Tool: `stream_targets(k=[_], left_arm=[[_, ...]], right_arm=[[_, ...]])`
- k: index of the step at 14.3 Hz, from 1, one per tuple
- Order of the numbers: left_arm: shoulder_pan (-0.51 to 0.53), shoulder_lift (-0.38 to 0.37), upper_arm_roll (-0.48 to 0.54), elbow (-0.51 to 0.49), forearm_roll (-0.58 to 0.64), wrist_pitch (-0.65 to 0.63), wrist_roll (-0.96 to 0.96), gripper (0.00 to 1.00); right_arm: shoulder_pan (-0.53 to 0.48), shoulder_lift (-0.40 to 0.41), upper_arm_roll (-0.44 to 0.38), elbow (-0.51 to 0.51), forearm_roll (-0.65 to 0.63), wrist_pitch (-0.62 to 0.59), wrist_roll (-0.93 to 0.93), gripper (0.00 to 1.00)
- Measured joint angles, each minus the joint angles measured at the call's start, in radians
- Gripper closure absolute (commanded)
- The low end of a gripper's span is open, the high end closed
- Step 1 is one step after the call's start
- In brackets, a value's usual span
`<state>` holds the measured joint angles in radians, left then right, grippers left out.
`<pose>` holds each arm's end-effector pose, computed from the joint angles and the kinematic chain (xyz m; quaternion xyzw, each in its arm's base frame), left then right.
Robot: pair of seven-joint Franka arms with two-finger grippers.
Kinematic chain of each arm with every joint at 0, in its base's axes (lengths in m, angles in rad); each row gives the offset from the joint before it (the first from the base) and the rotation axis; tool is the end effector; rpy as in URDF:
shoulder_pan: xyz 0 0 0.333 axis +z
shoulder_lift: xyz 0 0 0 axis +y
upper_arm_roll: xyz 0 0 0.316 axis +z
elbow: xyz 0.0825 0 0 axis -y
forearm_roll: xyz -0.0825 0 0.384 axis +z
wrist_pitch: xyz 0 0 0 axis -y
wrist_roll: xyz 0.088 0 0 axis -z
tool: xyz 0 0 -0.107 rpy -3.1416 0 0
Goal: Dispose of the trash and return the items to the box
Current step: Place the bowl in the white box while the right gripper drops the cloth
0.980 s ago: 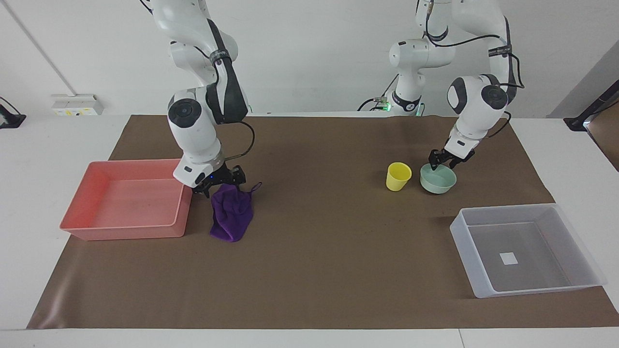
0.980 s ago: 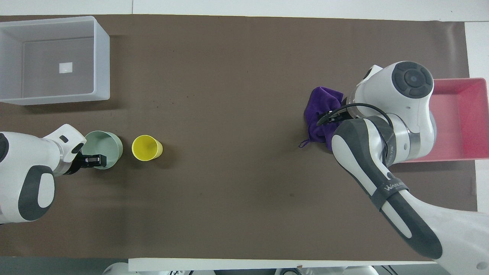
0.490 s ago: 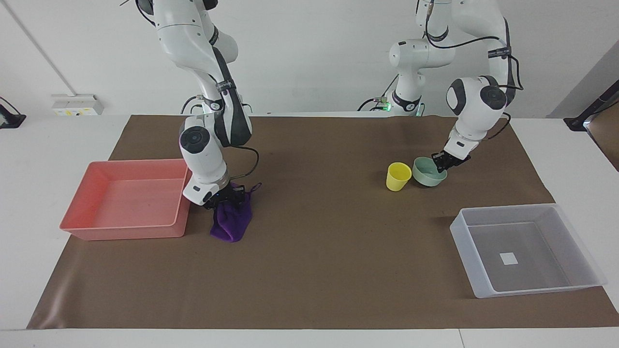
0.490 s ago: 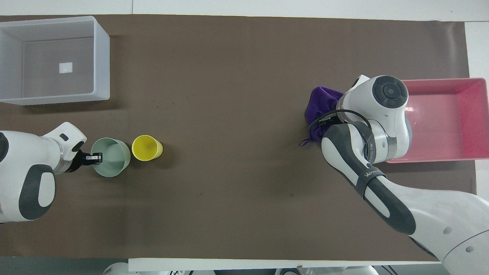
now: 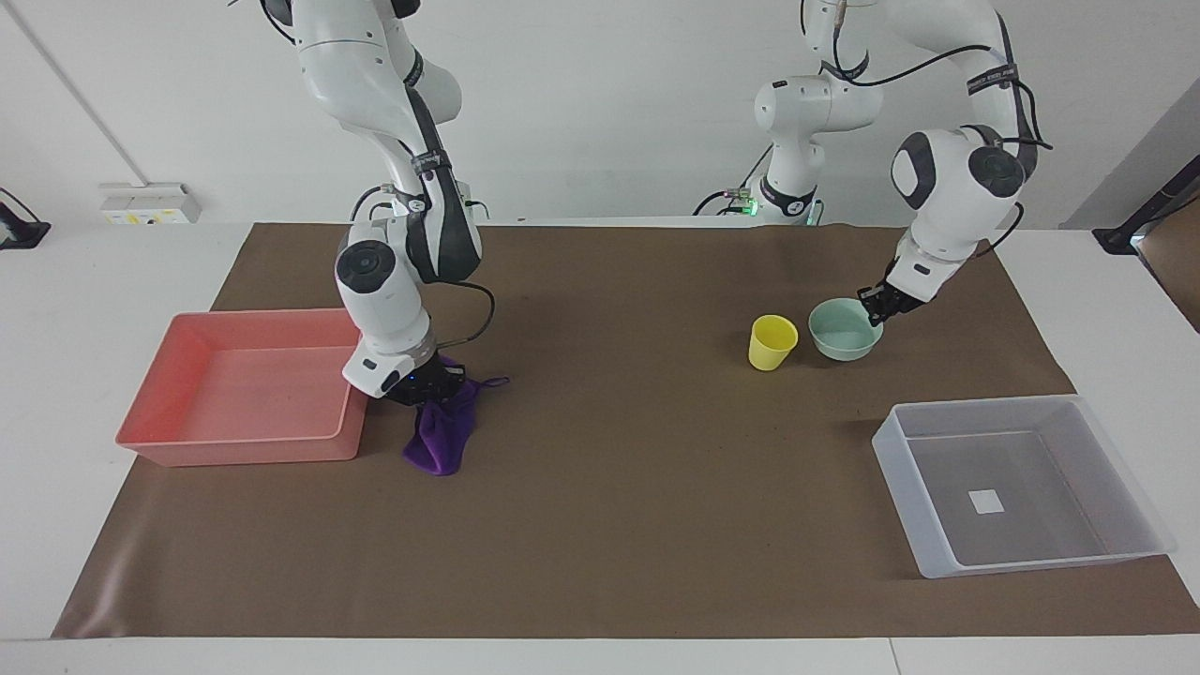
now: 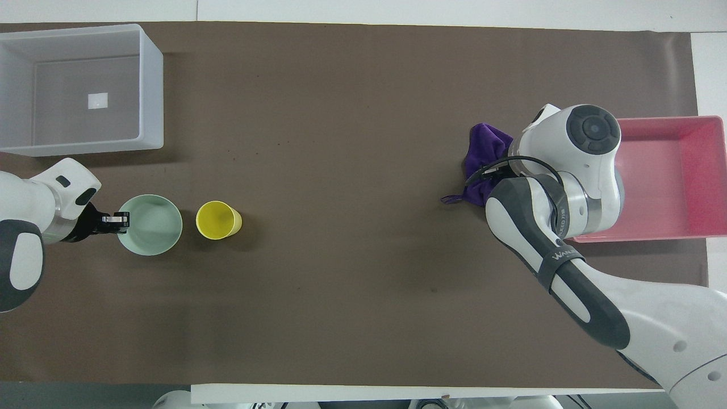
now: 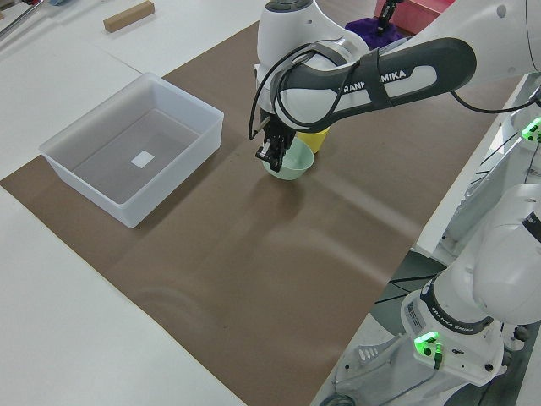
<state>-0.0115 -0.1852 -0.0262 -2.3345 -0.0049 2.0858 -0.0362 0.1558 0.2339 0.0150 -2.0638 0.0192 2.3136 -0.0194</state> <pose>0.4702 -0.0181 0.4055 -0.9995 -0.0008 0.0317 0.0015 0.5764 0.0996 0.3222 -0.9960 -0.0883 -0.0073 0.0094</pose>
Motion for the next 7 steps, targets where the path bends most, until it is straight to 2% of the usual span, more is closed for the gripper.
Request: stream_targets(k=[2,4,6,7], left_arm=[[0.016,-0.005,0.003,0.09,-0.001,-0.089,0.0,1.0],[0.031,0.001,0.005,0.183,-0.016,-0.138,-0.001,1.0],[0.062,0.044,0.008,0.28,-0.038,-0.122,-0.003,1.0],[0.083,0.095,0.009,0.344,-0.042,-0.102,-0.003,1.0]], right_arm=[[-0.021,-0.034,-0.001,0.065,0.0,-0.113,0.0,1.0],[-0.055,-0.087,-0.002,0.144,-0.001,-0.275,0.0,1.0],[-0.074,-0.141,-0.003,0.226,-0.002,-0.435,-0.001,1.0],[-0.077,-0.166,-0.004,0.258,-0.004,-0.496,-0.001,1.0]])
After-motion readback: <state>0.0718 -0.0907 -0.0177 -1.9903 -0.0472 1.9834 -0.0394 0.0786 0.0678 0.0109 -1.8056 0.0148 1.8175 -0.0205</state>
